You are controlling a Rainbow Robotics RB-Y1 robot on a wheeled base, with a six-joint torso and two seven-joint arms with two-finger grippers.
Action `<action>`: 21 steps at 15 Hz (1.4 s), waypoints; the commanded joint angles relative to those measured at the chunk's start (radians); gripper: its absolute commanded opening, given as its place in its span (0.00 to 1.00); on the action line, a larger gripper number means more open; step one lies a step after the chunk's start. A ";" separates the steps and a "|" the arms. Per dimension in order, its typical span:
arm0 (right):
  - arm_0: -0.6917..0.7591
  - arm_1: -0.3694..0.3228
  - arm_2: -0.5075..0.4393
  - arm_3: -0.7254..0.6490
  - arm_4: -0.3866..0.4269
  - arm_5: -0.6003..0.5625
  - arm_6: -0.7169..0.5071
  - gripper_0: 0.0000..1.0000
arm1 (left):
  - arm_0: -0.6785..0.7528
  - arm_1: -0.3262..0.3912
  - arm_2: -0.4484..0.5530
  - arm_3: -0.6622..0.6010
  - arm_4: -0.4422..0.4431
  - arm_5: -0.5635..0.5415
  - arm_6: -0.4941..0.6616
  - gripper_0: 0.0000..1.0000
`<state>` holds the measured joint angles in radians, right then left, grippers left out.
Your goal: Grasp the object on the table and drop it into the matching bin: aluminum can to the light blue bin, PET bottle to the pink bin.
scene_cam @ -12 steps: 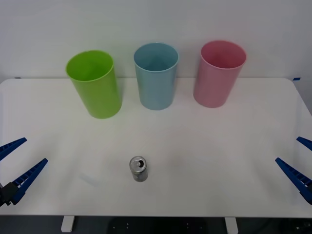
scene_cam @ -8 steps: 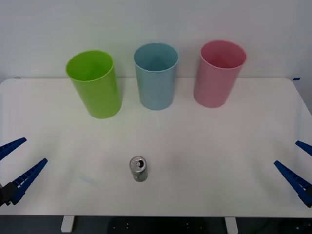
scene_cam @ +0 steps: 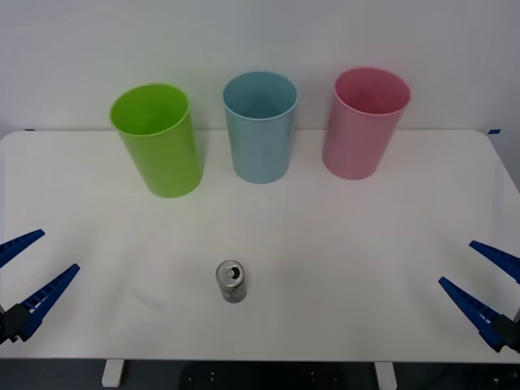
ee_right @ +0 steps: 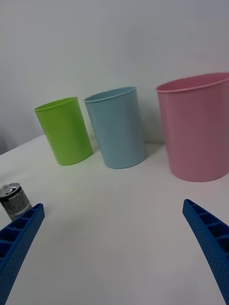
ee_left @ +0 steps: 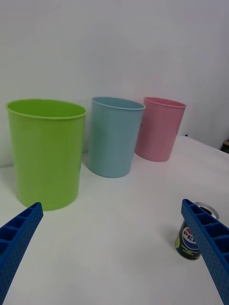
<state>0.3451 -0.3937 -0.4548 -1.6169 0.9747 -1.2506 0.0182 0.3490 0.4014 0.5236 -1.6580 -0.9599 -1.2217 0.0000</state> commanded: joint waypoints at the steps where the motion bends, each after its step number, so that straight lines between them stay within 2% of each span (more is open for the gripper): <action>1: 0.000 -0.014 0.048 0.000 0.009 -0.006 0.022 1.00 | 0.000 0.000 0.000 0.000 0.000 0.000 0.000 1.00; 10: -0.066 -0.014 0.196 0.000 0.153 -0.018 0.086 1.00 | 0.000 0.000 0.000 0.000 0.000 0.000 0.000 1.00; 21: -0.153 -0.013 0.346 0.000 0.245 0.028 0.123 1.00 | 0.000 0.000 0.000 0.000 0.000 0.000 0.000 1.00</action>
<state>0.1989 -0.4068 -0.1192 -1.6168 1.2144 -1.2307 0.1397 0.3491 0.4014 0.5236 -1.6580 -0.9599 -1.2217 0.0000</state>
